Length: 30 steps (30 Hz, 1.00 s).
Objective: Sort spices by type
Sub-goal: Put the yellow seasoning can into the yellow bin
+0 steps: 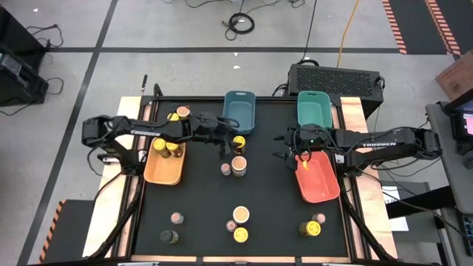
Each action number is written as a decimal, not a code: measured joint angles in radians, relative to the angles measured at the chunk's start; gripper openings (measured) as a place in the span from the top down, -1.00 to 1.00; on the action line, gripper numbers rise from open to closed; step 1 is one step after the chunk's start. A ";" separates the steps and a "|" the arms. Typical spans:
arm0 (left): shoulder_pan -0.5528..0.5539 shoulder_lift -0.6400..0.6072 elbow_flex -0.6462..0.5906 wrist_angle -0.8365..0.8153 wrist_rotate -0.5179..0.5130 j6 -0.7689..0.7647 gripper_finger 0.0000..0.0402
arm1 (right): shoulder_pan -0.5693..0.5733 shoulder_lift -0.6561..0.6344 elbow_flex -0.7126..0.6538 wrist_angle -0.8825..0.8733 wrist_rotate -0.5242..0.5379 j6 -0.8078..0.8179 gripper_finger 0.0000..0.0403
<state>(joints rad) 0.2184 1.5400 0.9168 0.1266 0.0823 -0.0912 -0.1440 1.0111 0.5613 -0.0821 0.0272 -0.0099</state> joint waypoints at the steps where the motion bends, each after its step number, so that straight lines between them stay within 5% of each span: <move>1: 0.000 0.008 0.003 -0.006 0.001 0.024 -0.37 | 0.000 0.000 0.000 0.000 0.002 -0.002 -0.43; 30: 0.031 0.057 0.055 -0.021 0.039 0.149 -0.37 | 0.000 0.000 0.000 0.002 0.000 -0.018 -0.43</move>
<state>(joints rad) 0.2493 1.5967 0.9722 0.1051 0.1213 0.0577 -0.1440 1.0115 0.5613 -0.0797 0.0277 -0.0277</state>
